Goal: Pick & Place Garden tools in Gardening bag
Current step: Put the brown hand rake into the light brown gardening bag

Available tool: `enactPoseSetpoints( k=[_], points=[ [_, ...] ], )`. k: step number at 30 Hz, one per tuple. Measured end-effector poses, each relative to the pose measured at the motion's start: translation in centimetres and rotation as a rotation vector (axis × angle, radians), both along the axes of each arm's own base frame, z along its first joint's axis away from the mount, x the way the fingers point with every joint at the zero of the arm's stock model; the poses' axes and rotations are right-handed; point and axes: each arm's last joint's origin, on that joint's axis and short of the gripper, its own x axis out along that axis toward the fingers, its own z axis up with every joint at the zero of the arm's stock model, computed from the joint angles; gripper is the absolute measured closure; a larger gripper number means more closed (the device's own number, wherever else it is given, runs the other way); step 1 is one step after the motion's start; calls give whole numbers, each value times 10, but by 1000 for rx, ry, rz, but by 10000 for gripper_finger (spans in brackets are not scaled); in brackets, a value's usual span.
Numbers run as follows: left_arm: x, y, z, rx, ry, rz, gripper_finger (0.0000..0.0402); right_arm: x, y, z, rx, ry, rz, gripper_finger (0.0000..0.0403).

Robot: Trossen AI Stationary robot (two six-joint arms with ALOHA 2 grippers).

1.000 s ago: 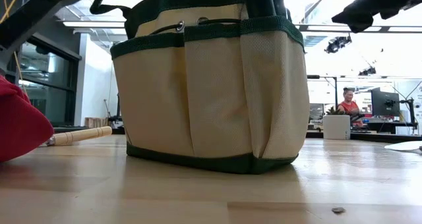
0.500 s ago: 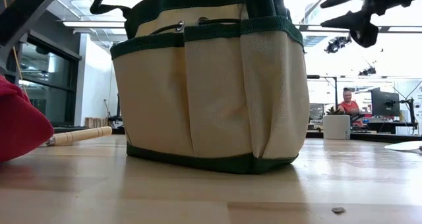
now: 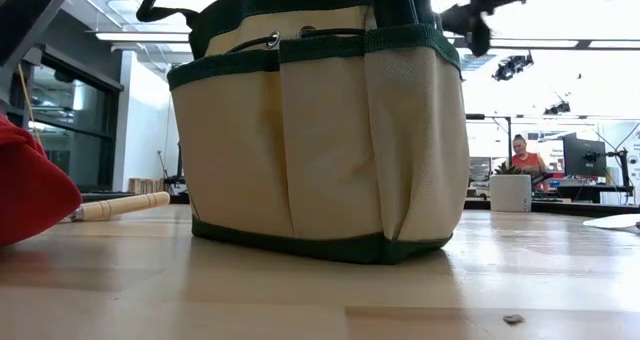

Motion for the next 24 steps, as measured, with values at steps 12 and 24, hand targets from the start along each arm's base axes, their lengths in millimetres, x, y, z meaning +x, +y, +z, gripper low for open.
enactPoseSetpoints(
  k=[12,24],
  points=[
    [-48,-26,45,123,12,26,215,65,-89,33,154,168,-89,219],
    [-103,-48,83,267,-16,3,215,120,-174,23,125,408,-69,219]
  ],
)
